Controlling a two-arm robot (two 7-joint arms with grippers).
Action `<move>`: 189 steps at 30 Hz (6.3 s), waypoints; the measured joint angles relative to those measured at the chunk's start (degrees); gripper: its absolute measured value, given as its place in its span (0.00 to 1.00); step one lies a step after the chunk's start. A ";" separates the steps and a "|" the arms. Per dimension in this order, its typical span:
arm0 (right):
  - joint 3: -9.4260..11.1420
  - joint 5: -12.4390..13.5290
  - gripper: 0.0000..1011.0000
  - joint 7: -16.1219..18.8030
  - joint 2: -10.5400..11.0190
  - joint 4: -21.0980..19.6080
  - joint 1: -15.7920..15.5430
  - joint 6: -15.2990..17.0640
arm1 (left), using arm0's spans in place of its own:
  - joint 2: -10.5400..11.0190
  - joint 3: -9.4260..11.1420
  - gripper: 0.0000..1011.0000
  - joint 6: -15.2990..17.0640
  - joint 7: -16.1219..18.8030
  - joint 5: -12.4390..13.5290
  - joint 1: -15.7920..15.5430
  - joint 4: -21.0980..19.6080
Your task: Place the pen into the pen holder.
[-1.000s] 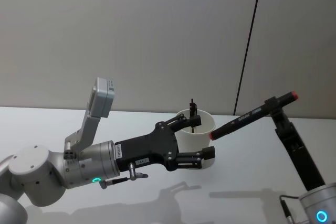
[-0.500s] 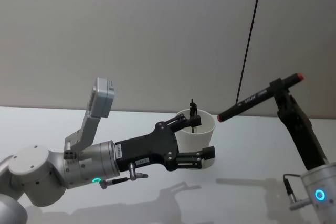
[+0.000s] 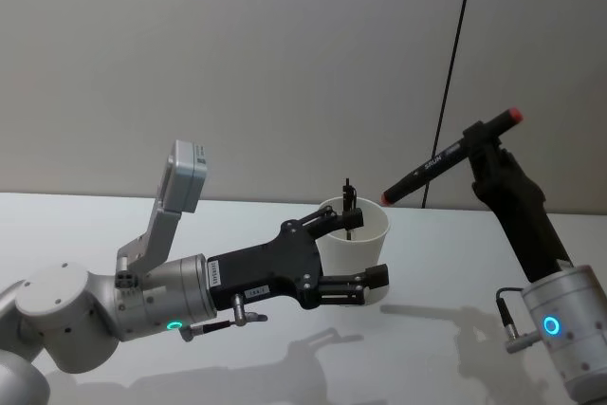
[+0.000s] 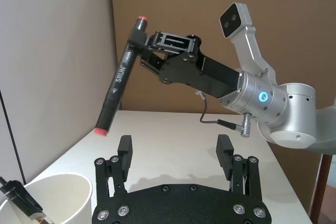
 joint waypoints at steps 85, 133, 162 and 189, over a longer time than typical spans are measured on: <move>-9.72 -27.80 0.65 -9.40 -2.22 15.48 12.31 3.19 | 0.00 0.00 0.99 0.00 0.00 0.00 0.00 0.00; -3.02 -26.69 0.99 -9.33 0.30 2.83 0.74 5.74 | 0.56 -1.11 0.99 0.88 7.03 3.59 2.95 -3.17; -1.70 -35.23 0.99 -7.10 5.57 -1.68 -8.89 8.21 | 2.46 -4.69 0.99 3.75 28.30 14.61 11.87 -12.89; -1.71 -35.25 0.99 -7.11 5.58 -1.68 -8.91 8.18 | 4.29 -8.11 0.99 6.47 49.09 25.28 20.55 -22.28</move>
